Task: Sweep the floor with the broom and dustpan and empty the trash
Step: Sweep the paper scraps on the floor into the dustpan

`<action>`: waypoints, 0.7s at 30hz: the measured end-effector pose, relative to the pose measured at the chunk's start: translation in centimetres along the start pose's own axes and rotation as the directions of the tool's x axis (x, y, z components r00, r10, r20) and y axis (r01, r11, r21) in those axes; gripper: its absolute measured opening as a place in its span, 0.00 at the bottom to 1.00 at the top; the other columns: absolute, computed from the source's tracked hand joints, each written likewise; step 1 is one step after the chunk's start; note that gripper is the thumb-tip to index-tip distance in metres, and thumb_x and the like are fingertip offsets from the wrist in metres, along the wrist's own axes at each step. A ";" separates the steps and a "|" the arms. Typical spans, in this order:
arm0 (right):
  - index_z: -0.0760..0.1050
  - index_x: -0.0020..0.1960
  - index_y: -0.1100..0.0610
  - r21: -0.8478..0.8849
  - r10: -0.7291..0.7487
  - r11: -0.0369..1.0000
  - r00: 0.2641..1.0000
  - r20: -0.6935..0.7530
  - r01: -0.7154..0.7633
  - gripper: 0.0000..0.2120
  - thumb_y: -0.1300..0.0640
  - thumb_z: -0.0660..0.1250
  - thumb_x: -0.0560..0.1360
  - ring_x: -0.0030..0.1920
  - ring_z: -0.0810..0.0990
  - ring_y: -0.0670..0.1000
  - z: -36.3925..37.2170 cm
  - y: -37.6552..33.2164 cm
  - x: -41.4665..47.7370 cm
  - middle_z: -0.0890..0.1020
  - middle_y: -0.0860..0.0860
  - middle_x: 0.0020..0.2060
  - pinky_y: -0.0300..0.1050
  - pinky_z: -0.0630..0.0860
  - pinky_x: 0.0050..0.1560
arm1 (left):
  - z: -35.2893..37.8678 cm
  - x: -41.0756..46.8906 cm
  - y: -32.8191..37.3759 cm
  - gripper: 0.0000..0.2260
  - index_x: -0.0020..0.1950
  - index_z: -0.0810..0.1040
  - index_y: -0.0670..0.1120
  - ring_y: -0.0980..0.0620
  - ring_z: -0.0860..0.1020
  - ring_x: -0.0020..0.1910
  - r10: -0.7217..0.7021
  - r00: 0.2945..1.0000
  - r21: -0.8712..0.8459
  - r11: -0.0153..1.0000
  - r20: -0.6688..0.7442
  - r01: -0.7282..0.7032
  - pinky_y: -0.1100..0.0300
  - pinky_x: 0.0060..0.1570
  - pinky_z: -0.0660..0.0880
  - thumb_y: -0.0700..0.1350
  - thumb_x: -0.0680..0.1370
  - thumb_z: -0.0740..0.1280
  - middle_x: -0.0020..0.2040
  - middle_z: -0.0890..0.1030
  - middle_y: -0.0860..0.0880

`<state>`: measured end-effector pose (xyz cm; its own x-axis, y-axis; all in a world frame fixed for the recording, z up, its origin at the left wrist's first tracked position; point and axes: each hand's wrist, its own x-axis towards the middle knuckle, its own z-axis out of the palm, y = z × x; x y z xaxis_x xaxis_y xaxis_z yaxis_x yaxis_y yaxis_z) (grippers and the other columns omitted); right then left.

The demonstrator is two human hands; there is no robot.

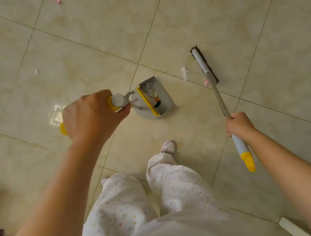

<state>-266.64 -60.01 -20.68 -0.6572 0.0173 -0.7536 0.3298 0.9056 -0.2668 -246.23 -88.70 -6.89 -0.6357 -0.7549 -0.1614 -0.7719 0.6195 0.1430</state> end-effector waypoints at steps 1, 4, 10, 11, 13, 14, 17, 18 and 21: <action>0.70 0.38 0.62 -0.029 -0.002 1.000 1.000 -0.015 0.002 0.10 0.62 0.56 0.76 0.29 0.76 0.57 -0.3 -0.2 0.7 0.76 0.60 0.32 0.48 0.76 0.36 | 0.2 0.6 0.8 0.22 0.33 0.73 0.45 0.43 0.72 0.29 0.018 1.000 0.003 1.000 0.001 -0.018 0.60 0.31 0.60 0.65 0.70 0.68 0.26 0.72 0.48; 0.73 0.46 0.63 -0.080 0.009 0.997 0.999 -0.034 -0.011 0.09 0.62 0.56 0.76 0.32 0.77 0.59 -0.8 -1.2 3.1 0.78 0.62 0.37 0.45 0.75 0.35 | 0.8 2.5 3.1 0.25 0.33 0.72 0.45 0.43 0.72 0.29 0.066 0.998 0.017 0.998 0.005 -0.066 0.60 0.31 0.60 0.67 0.70 0.67 0.26 0.71 0.49; 0.71 0.52 0.64 -0.150 0.010 0.989 1.000 0.005 -0.009 0.08 0.65 0.56 0.76 0.36 0.78 0.59 -0.8 -4.4 6.5 0.78 0.62 0.41 0.45 0.73 0.36 | 1.2 4.7 7.5 0.21 0.34 0.70 0.48 0.43 0.73 0.32 0.123 0.990 0.042 0.991 0.065 -0.126 0.60 0.33 0.62 0.66 0.71 0.66 0.29 0.72 0.50; 0.71 0.52 0.64 -0.147 0.018 0.989 1.000 0.016 -0.015 0.08 0.65 0.56 0.76 0.35 0.78 0.59 -0.7 -4.9 6.9 0.78 0.62 0.41 0.46 0.74 0.36 | 1.2 5.1 8.1 0.21 0.35 0.70 0.48 0.44 0.74 0.33 0.127 0.989 0.053 0.990 0.074 -0.131 0.60 0.33 0.62 0.65 0.71 0.66 0.30 0.72 0.50; 0.71 0.52 0.65 -0.116 0.042 0.993 0.998 0.045 -0.037 0.07 0.66 0.56 0.76 0.33 0.76 0.58 -0.3 -5.5 7.5 0.77 0.62 0.39 0.46 0.73 0.36 | 1.1 5.7 8.8 0.20 0.36 0.71 0.49 0.44 0.73 0.33 0.130 0.988 0.084 0.987 0.086 -0.137 0.60 0.32 0.61 0.65 0.72 0.65 0.31 0.73 0.50; 0.71 0.51 0.66 -0.087 0.058 0.995 0.996 0.064 -0.052 0.07 0.66 0.56 0.76 0.30 0.75 0.57 -0.2 -5.8 7.6 0.77 0.62 0.37 0.46 0.73 0.35 | 1.0 6.1 9.1 0.19 0.36 0.72 0.48 0.45 0.73 0.32 0.131 0.988 0.095 0.986 0.088 -0.139 0.60 0.32 0.60 0.64 0.72 0.65 0.31 0.73 0.50; 0.72 0.45 0.67 0.036 0.107 0.993 0.985 0.133 -0.112 0.06 0.69 0.56 0.75 0.26 0.69 0.53 0.5 -6.4 7.0 0.73 0.58 0.29 0.44 0.68 0.29 | 0.9 6.9 9.6 0.18 0.38 0.74 0.49 0.45 0.73 0.33 0.137 0.986 0.114 0.982 0.100 -0.148 0.60 0.33 0.61 0.63 0.73 0.64 0.32 0.74 0.50; 0.71 0.43 0.67 0.082 0.123 0.987 0.979 0.164 -0.138 0.07 0.69 0.55 0.75 0.26 0.68 0.52 0.7 -6.5 6.4 0.71 0.57 0.28 0.42 0.67 0.27 | 0.9 7.0 9.8 0.18 0.38 0.74 0.49 0.46 0.73 0.33 0.142 0.984 0.121 0.980 0.109 -0.155 0.60 0.33 0.62 0.64 0.73 0.64 0.32 0.73 0.50; 0.68 0.36 0.63 0.273 0.141 0.934 0.942 0.305 -0.229 0.11 0.70 0.54 0.76 0.23 0.65 0.50 0.5 -6.4 4.2 0.69 0.56 0.29 0.33 0.61 0.20 | 0.9 7.3 9.9 0.17 0.40 0.74 0.50 0.46 0.73 0.34 0.144 0.981 0.135 0.978 0.132 -0.161 0.59 0.34 0.64 0.64 0.73 0.64 0.33 0.73 0.51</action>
<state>-271.15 -65.95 -22.43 -0.3659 0.0153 -0.9305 0.6438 0.7262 -0.2412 -258.49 -87.90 -7.50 -0.7354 -0.6230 -0.2666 -0.6531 0.7565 0.0337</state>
